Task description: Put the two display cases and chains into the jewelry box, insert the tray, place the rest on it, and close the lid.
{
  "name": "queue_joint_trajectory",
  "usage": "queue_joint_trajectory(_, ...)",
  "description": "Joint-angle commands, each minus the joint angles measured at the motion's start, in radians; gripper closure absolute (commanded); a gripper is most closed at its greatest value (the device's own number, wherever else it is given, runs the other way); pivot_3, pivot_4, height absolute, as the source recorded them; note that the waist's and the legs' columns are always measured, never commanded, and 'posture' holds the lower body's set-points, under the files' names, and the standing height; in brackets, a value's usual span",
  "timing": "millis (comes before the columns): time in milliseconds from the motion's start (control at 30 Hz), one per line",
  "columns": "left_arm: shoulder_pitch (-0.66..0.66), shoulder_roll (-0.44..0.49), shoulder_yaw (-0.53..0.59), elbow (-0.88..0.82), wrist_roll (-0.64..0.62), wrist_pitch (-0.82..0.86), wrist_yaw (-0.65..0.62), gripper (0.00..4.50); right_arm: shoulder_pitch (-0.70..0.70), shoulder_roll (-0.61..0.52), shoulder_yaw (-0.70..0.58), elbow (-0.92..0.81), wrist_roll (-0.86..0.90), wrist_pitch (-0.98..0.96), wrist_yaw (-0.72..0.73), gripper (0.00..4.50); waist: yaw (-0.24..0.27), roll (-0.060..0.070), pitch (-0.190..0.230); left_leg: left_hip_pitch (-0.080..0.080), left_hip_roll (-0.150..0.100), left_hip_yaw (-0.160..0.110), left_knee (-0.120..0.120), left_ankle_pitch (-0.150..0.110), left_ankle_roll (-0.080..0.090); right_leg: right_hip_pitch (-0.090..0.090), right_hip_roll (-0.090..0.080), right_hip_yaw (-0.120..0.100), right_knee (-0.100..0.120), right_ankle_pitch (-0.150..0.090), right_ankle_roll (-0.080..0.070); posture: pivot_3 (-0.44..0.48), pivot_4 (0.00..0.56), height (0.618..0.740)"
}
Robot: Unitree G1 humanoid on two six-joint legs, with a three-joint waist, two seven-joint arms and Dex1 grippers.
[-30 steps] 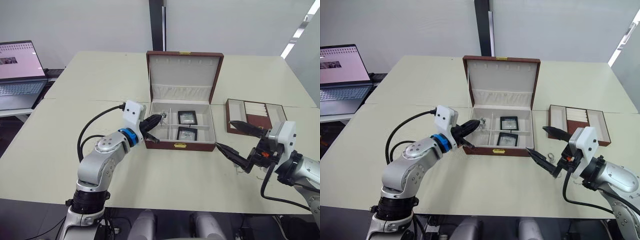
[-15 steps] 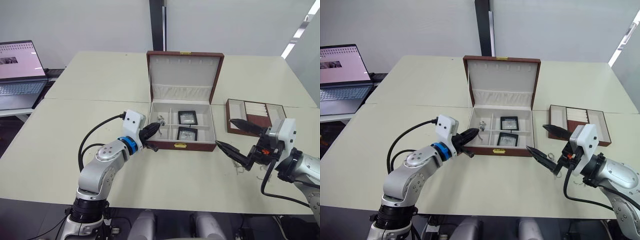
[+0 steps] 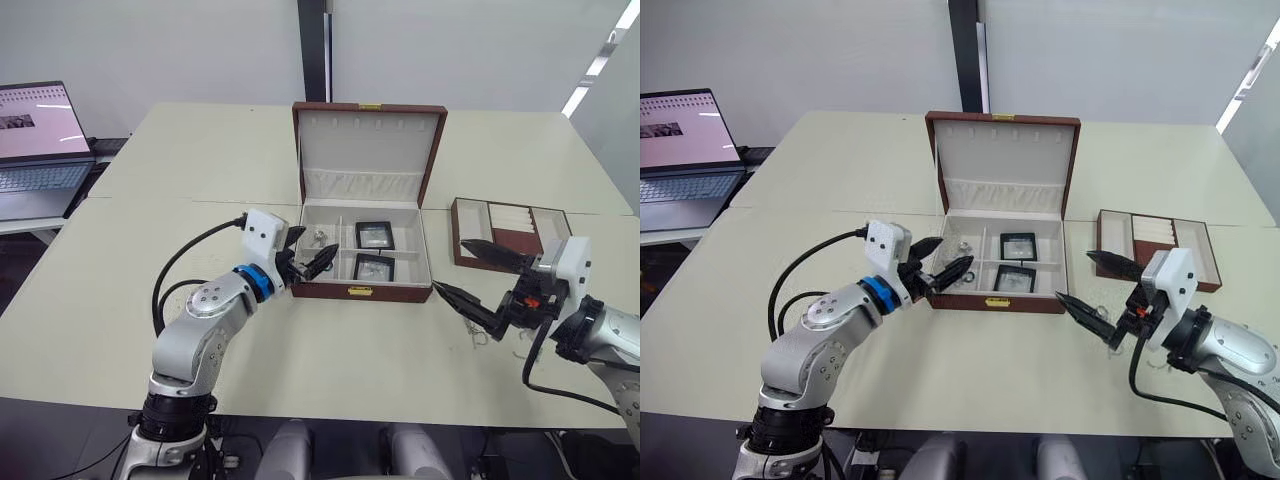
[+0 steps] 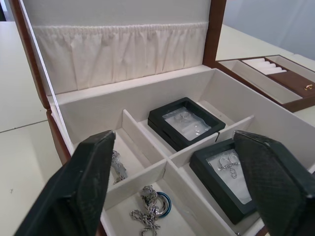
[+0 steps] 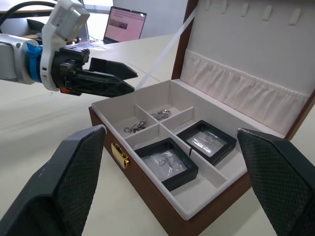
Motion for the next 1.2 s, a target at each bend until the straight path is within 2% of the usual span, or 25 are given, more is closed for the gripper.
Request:
queue_joint_trajectory(33,-0.047,0.012,0.055,-0.028,-0.067,0.001,-0.035,0.04,0.003,0.006,-0.058,0.037,-0.011,-0.043,0.005,0.0,0.001,0.0,0.0,0.0,0.0,0.0,0.0,0.0,0.0,0.0,0.0,0.0,0.0,0.0,0.0,0.0,0.15,0.74)
queue_joint_trajectory(200,-0.072,0.074,0.124,0.009,-0.15,0.05,-0.099,0.04,0.021,0.01,-0.099,0.1,-0.02,-0.067,0.008,0.0,-0.003,0.0,0.0,0.0,0.0,0.0,0.0,0.0,0.0,0.0,0.0,0.0,0.0,0.0,0.0,0.0,0.15,0.74)
queue_joint_trajectory(333,-0.046,0.179,0.193,0.073,-0.161,0.049,-0.156,0.04,0.043,0.004,-0.156,0.196,-0.046,-0.103,0.025,0.0,-0.006,0.0,0.0,0.001,0.0,0.001,-0.001,0.0,0.0,0.0,0.0,0.0,0.0,0.0,0.0,0.0,0.15,0.74)
queue_joint_trajectory(500,0.04,0.267,0.342,0.178,-0.116,-0.023,-0.127,0.04,0.081,0.006,-0.245,0.391,-0.106,-0.182,0.035,0.0,-0.007,0.0,0.0,0.001,0.0,0.0,-0.001,0.0,0.0,0.0,0.0,0.0,0.0,0.0,0.0,0.0,0.15,0.74)
queue_joint_trajectory(633,0.096,0.26,0.456,0.306,-0.075,-0.097,-0.04,0.04,0.077,0.057,-0.288,0.493,-0.148,-0.253,-0.025,0.0,-0.007,0.001,0.0,0.001,0.002,0.001,-0.001,0.0,0.0,0.0,0.0,0.001,0.0,0.0,0.0,0.0,0.15,0.74)
queue_joint_trajectory(800,0.097,0.229,0.55,0.458,0.039,-0.218,0.192,0.04,0.055,0.127,-0.32,0.629,-0.214,-0.359,-0.129,0.0,-0.007,0.001,0.0,0.002,0.002,0.001,-0.002,0.0,0.0,0.0,0.0,0.001,0.0,0.001,-0.002,0.0,0.15,0.74)
queue_joint_trajectory(1033,0.125,0.182,0.578,0.528,0.17,-0.372,0.408,0.04,0.015,0.208,-0.332,0.726,-0.282,-0.476,-0.281,0.0,-0.007,0.001,0.0,0.002,0.003,0.001,-0.002,0.0,0.0,0.0,0.0,0.001,0.0,0.001,-0.002,0.0,0.15,0.74)
queue_joint_trajectory(1200,0.138,0.148,0.59,0.539,0.224,-0.39,0.545,0.04,-0.02,0.222,-0.348,0.794,-0.312,-0.53,-0.373,0.0,-0.013,0.002,-0.001,0.002,0.003,0.002,-0.002,0.0,0.0,0.0,0.0,0.002,0.0,0.001,-0.002,0.0,0.15,0.74)
